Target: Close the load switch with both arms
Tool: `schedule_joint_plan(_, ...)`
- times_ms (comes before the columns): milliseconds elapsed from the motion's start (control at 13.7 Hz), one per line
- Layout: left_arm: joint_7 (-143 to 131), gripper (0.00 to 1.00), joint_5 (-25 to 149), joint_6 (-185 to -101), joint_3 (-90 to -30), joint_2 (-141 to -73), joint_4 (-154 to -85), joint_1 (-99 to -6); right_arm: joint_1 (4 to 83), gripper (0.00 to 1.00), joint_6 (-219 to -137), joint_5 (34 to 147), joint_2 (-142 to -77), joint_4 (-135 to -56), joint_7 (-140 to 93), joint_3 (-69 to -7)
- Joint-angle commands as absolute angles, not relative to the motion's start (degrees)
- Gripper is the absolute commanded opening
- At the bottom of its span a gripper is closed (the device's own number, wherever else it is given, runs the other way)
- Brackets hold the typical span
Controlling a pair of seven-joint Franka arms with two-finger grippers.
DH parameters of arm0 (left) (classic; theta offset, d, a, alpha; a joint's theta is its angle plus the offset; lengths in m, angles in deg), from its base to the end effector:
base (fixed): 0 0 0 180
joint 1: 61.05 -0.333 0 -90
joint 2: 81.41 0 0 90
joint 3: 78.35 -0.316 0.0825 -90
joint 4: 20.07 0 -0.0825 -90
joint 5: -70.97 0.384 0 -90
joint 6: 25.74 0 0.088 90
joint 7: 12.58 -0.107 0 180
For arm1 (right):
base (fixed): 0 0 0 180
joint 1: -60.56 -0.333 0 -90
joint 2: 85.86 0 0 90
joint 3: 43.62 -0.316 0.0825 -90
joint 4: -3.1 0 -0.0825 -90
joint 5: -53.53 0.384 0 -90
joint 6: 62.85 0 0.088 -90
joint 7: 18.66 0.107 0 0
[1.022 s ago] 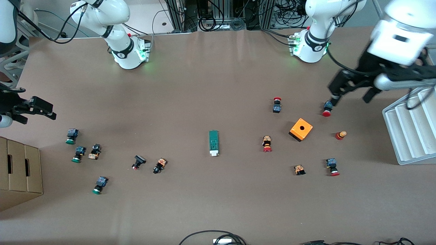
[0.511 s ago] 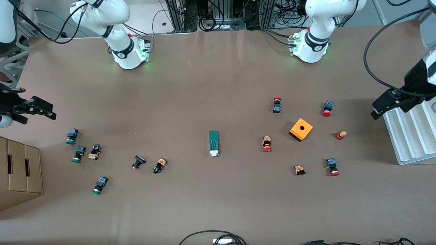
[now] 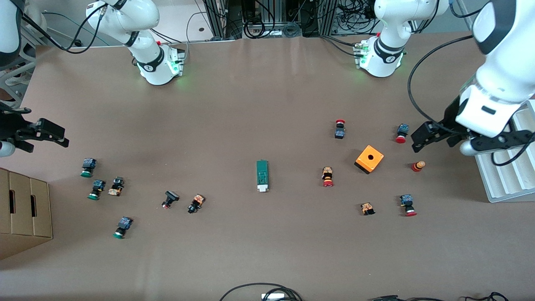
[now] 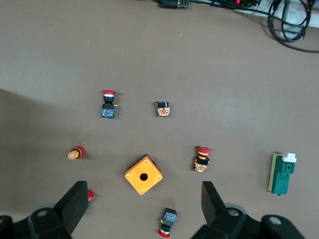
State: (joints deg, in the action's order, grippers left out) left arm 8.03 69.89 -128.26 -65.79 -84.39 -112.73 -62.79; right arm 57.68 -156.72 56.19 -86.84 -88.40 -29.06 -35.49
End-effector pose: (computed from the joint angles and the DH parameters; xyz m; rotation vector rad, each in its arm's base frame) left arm 0.5787 -0.1091 0.5937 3.0637 0.2685 0.1673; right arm 0.5637 -0.0464 0.6087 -3.0981 -0.1354 -0.0468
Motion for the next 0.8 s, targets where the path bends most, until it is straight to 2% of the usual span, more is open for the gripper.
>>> schedule_joint_plan(0, 7.98, 1.0, 70.09, -128.66, -66.83, -82.9, -113.41, -63.77, 57.66, 1.0, -156.89, 55.64, -87.09, -87.52, -28.85, -35.53)
schedule_joint_plan(146, 7.72, 1.0, 69.04, -127.18, -71.13, -81.94, -111.48, -63.69, 57.66, 1.0, -156.89, 55.64, -87.09, -87.52, -28.85, -35.44)
schedule_joint_plan(292, 7.89, 1.0, 70.08, -124.89, -71.67, -81.84, -110.77, -63.77, 57.66, 1.0, -156.89, 55.64, -87.09, -87.52, -28.85, -35.44)
schedule_joint_plan(438, 5.98, 1.0, 70.0, -120.07, -75.43, -82.02, -109.63, -63.78, 57.66, 1.0, -156.89, 55.64, -87.09, -87.52, -28.85, -35.53)
schedule_joint_plan(730, -5.11, 1.0, 69.38, -119.52, -78.35, -82.11, -109.63, -63.77, 57.66, 1.0, -156.89, 55.64, -87.09, -87.52, -28.85, -35.44)
